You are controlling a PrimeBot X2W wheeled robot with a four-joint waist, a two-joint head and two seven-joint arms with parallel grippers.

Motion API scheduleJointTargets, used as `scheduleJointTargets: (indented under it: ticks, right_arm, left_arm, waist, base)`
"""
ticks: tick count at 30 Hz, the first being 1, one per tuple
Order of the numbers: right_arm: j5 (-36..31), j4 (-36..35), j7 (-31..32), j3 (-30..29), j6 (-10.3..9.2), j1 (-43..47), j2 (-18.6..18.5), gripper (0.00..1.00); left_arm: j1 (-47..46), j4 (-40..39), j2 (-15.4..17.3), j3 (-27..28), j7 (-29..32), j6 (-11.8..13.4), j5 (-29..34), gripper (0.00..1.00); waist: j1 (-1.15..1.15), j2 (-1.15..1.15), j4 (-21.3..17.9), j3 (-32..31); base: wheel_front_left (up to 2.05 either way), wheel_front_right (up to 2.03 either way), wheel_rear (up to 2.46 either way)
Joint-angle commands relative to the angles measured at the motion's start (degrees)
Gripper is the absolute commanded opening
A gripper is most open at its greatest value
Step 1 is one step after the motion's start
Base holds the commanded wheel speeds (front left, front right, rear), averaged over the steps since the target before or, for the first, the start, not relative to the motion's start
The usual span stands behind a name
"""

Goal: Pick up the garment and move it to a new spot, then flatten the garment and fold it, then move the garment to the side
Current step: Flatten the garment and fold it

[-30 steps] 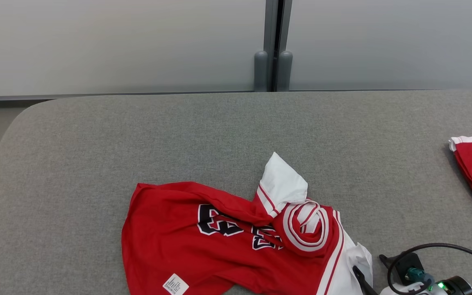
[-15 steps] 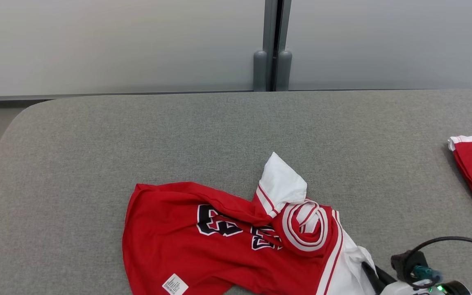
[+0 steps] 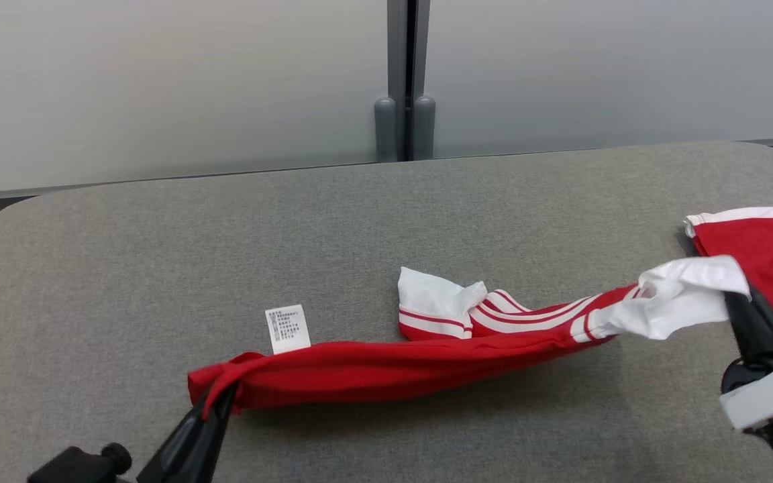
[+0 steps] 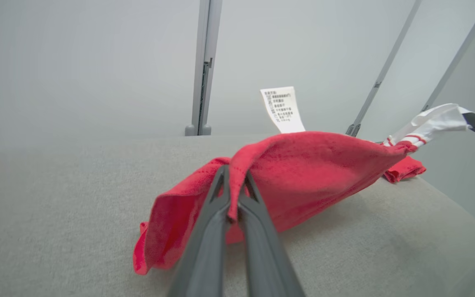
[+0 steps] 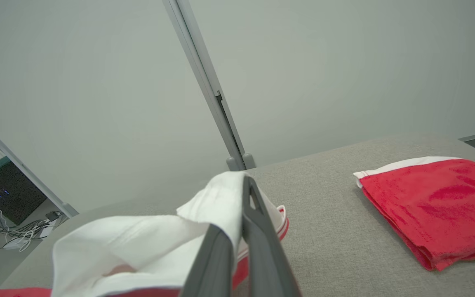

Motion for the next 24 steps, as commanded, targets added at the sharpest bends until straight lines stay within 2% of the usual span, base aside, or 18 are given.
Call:
scheduleJointTargets:
  ticks: [1,5,8,12,14,19,21,24]
  right_arm:
    - [1.7,-3.4,1.5,-1.5,0.00,-1.4,-0.3,0.00]
    - [4.7,-11.2,6.0,-4.0,0.01,-5.2,-1.0,0.00]
    - [5.5,-13.7,7.9,-5.2,0.01,-8.4,-1.4,0.00]
    - [3.7,-15.3,11.5,-6.9,0.01,-17.8,-3.1,0.00]
    - [2.1,-14.0,12.8,-7.7,0.00,-23.9,-3.4,0.00]
    - [-4.8,-5.6,14.3,-7.0,0.00,-41.7,-4.1,0.00]
    - [-8.3,-0.8,13.3,-6.4,0.00,-49.9,-4.1,0.00]
    - [-13.5,8.1,10.3,-5.9,0.00,-61.9,-2.4,0.00]
  left_arm:
    - [-1.6,-3.5,1.3,0.9,1.2,0.3,0.1,0.00]
    - [-5.9,-11.1,2.4,2.6,4.3,0.7,-1.7,0.00]
    - [-9.3,-12.9,3.8,3.5,6.1,0.5,-2.3,0.00]
    - [-20.5,-12.6,5.8,4.1,9.9,-0.2,-5.8,0.00]
    - [-28.1,-10.0,8.7,3.9,12.7,-0.6,-6.3,0.00]
    - [-51.5,2.3,10.8,1.3,17.2,-1.2,-10.3,0.00]
    - [-61.5,9.3,10.7,-0.3,17.3,-1.4,-9.9,0.00]
    - [-76.0,20.9,10.0,-2.6,14.3,-1.5,-7.3,0.00]
  waist:
    - [0.00,0.00,-1.2,0.1]
    - [0.00,0.00,-2.4,1.3]
    - [0.00,0.00,-2.9,2.8]
    - [0.00,0.00,-2.9,8.1]
    - [0.00,0.00,-2.5,11.9]
    - [0.00,0.00,-0.9,21.5]
    - [0.00,0.00,-0.2,25.2]
    - [0.00,0.00,0.6,29.7]
  base:
    - [0.00,0.00,0.00]
    - [0.00,0.00,0.00]
    - [0.00,0.00,0.00]
    - [0.00,0.00,0.00]
    - [0.00,0.00,0.00]
    - [0.00,0.00,0.00]
    - [0.00,0.00,0.00]
    - [0.00,0.00,0.00]
